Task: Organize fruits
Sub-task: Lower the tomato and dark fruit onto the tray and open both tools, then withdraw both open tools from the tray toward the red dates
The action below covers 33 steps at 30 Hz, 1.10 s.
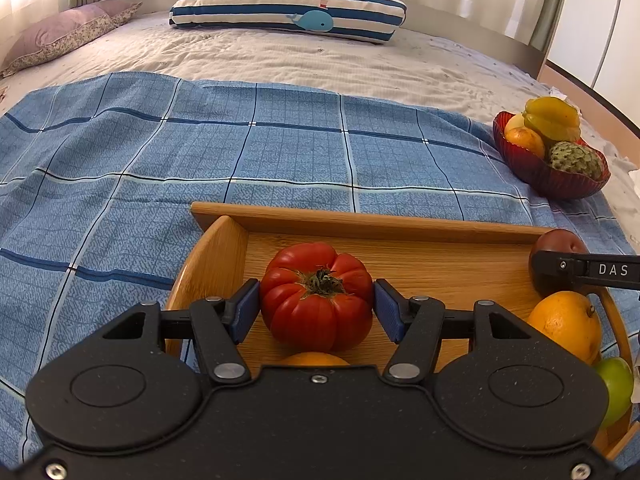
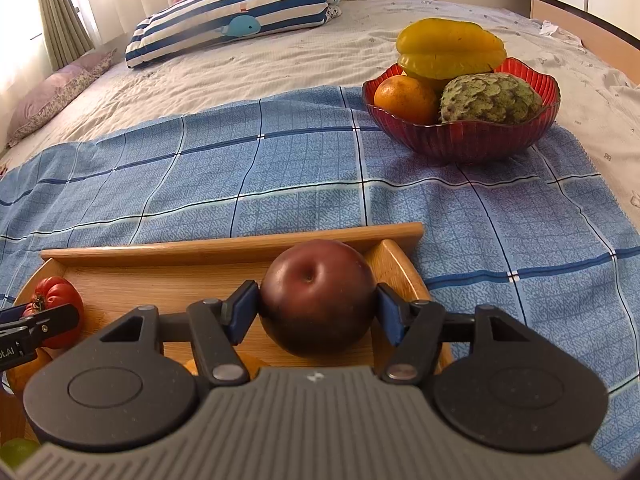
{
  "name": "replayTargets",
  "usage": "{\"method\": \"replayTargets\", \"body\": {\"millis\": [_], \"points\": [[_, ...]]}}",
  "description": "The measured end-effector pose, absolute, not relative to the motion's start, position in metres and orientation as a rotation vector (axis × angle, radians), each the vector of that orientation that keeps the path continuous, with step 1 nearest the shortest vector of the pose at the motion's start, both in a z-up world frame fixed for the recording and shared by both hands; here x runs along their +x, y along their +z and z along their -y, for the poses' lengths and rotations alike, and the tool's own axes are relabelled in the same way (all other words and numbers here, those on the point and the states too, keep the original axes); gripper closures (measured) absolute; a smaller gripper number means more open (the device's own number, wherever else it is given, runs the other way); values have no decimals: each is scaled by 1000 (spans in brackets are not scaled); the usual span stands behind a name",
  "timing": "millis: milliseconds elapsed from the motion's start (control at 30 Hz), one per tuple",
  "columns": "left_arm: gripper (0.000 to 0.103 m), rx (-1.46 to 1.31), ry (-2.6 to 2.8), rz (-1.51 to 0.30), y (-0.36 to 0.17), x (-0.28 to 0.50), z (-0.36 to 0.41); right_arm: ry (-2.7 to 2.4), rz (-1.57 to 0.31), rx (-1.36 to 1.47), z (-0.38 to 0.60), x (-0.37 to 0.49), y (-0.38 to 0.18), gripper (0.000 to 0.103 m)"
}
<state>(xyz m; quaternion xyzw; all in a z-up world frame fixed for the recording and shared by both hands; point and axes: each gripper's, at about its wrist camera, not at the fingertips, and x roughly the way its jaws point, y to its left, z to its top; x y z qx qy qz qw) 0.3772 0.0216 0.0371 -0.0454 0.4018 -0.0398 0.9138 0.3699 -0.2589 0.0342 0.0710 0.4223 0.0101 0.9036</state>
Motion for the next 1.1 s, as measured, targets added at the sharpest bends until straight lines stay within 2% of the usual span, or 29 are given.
{"method": "replayTargets", "body": {"millis": [100,167,233,567,967,1100], "points": [[43,-95,-88,-823,39,375,-22,13,-872,153,261,369,34,24],[36,-92,-100,-797,43,372,-23,17,-866,160,262,367,35,21],[22,-88,-103,-769,50,366,-23,24,-857,165,263,364,36,17],[15,-55,-159,-676,85,317,-16,59,-762,122,263,315,66,12],[11,44,-317,-552,125,205,18,97,-562,127,283,188,100,10],[6,79,-352,-520,132,173,30,89,-523,83,283,150,99,10]]}}
